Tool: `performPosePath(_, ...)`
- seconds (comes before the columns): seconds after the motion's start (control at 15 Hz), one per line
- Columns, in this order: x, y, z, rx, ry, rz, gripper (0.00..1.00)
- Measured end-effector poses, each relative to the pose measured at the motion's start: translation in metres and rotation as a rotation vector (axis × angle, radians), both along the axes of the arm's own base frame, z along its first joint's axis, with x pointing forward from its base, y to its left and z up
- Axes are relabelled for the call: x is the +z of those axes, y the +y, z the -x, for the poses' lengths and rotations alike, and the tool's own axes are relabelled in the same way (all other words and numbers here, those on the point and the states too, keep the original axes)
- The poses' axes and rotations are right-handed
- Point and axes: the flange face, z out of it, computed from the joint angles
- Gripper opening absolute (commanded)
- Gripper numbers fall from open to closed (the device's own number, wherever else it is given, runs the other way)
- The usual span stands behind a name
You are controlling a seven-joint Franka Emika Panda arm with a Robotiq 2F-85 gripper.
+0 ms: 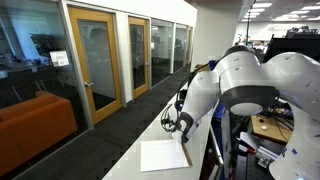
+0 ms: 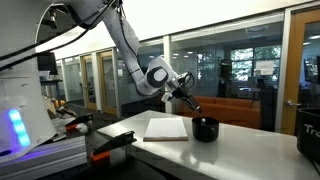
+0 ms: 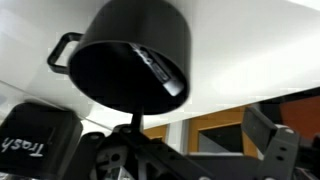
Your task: Pick up the pen and put it in the black cup.
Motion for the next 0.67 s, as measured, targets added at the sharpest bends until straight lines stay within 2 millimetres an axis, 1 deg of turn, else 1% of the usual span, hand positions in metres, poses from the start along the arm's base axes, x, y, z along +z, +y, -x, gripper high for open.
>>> performPosePath(0.13, 0.023, 0.032, -0.013, 0.073, 0.013, -0.07, 1.0)
performPosePath(0.27, 0.04, 0.051, -0.02, 0.121, 0.061, -0.132, 1.0)
performPosePath(0.4, 0.048, 0.057, -0.022, 0.152, 0.142, -0.18, 1.0)
performPosePath(0.67, 0.049, 0.061, -0.017, 0.189, 0.352, -0.224, 1.0)
